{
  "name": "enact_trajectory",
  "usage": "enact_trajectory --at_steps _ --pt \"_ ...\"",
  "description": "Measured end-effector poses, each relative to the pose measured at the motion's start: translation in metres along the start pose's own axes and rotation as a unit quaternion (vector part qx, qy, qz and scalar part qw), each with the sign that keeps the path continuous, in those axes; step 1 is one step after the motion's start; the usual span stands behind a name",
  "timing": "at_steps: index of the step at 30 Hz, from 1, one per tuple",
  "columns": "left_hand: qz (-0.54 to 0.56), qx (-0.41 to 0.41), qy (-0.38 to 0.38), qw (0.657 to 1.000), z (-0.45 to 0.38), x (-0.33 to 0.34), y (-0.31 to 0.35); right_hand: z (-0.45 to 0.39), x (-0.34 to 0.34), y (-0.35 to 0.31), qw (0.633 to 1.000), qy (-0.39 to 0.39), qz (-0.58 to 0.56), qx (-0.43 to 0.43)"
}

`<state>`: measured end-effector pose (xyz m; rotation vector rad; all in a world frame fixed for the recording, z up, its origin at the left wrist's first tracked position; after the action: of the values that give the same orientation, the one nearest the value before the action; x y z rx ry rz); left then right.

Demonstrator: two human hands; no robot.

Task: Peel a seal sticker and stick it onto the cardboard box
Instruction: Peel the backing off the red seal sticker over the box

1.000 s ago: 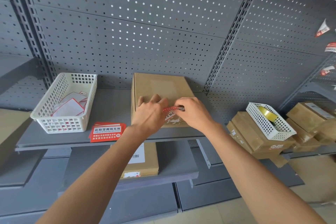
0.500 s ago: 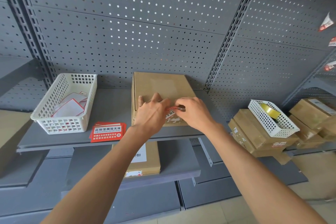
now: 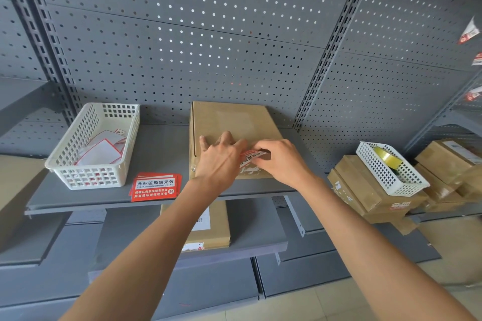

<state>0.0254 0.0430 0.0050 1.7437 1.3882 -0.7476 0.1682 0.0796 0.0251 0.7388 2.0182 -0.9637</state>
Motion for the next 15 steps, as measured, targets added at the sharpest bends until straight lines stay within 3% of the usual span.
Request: enact_trajectory --at_steps 5,15 --pt "0.002 0.007 0.007 1.000 0.002 -0.003 0.000 0.000 -0.002 0.012 0.993 0.012 -0.093 0.075" --pt "-0.004 0.005 -0.009 1.000 0.002 -0.001 0.000 0.002 -0.003 0.004 0.998 0.011 -0.022 0.058"
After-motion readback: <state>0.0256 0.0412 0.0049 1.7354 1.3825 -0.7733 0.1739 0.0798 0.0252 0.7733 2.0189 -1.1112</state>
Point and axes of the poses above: each hand's wrist, its own z-axis away from the middle knuckle, its own x-axis out of the palm, y = z × x, the point moved 6 cm from there along -z, towards the middle knuckle, and after that the axes turned 13 degrees about y, right-handed, at the moved point
